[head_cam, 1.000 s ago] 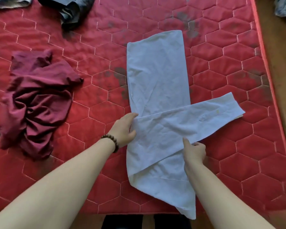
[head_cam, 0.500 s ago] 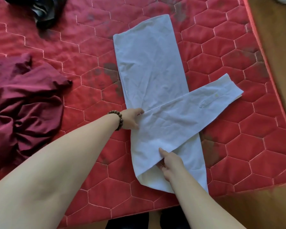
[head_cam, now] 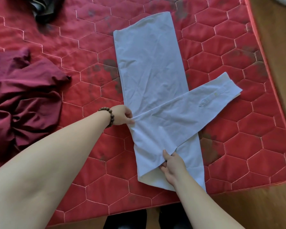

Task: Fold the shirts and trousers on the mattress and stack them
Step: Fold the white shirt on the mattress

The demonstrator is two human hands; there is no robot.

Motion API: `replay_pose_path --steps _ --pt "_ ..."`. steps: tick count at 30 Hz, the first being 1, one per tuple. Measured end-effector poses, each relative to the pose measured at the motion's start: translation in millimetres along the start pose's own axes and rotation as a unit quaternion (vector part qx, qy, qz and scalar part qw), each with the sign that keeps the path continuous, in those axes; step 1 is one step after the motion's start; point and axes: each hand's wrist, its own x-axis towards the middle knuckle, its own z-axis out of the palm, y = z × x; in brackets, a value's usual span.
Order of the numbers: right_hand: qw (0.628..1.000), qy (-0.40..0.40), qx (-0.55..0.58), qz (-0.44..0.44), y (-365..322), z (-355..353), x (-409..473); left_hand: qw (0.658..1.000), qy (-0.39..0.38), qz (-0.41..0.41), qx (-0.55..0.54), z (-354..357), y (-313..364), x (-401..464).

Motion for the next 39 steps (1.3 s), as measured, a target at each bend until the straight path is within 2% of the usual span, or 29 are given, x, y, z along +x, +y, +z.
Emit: replay_pose_path --steps 2,4,5,7,8,10,12,14,16,18,19,20,22,24,26,31,35,39 --pt "0.999 -0.022 -0.027 0.041 -1 -3 0 0.998 0.010 0.004 -0.056 4 -3 -3" --pt "0.997 -0.041 -0.022 0.063 -2 -6 1 0.982 -0.025 0.015 -0.185 7 2 -8" --pt "0.997 -0.047 -0.012 0.065 -3 -8 3 0.976 -0.050 0.012 -0.213 8 5 -9" --pt "0.997 -0.049 -0.005 0.053 -8 -10 6 0.988 -0.059 -0.008 -0.143 11 11 -7" --pt "0.998 -0.046 -0.011 0.041 -10 -11 8 0.996 -0.036 -0.026 -0.082 13 14 -4" --pt "0.999 -0.033 -0.033 0.021 -17 -14 10 0.997 0.035 -0.073 -0.007 18 22 -4" --pt "0.998 -0.026 -0.055 0.024 -26 -17 9 0.988 0.115 -0.105 -0.003 27 34 -10" --pt "0.996 -0.020 -0.075 0.040 -37 -23 8 0.966 0.232 -0.111 0.013 43 45 -21" --pt "0.996 0.002 -0.084 0.043 -48 -28 7 0.930 0.357 -0.081 0.044 63 58 -35" --pt "0.995 0.041 -0.092 0.010 -59 -33 12 0.911 0.410 0.000 0.047 85 71 -46" --pt "0.992 0.071 -0.098 -0.024 -65 -36 16 0.911 0.406 0.037 0.059 97 76 -48" --pt "0.986 0.105 -0.116 -0.065 -73 -40 20 0.926 0.367 0.053 0.075 107 80 -48" --pt "0.962 0.164 -0.172 -0.134 -92 -46 30 0.964 0.238 0.036 0.113 128 85 -45" --pt "0.947 0.201 -0.185 -0.167 -112 -50 39 0.972 0.183 0.031 0.144 144 82 -36" --pt "0.947 0.207 -0.152 -0.191 -133 -53 49 0.971 0.178 0.024 0.157 151 83 -28" --pt "0.965 0.156 -0.084 -0.195 -179 -58 68 0.967 0.187 0.019 0.171 157 98 -4" --pt "0.976 0.095 -0.111 -0.163 -211 -63 78 0.967 0.168 0.012 0.192 158 115 11" --pt "0.959 0.141 -0.148 -0.195 -233 -77 83 0.966 0.153 0.008 0.207 159 135 26"
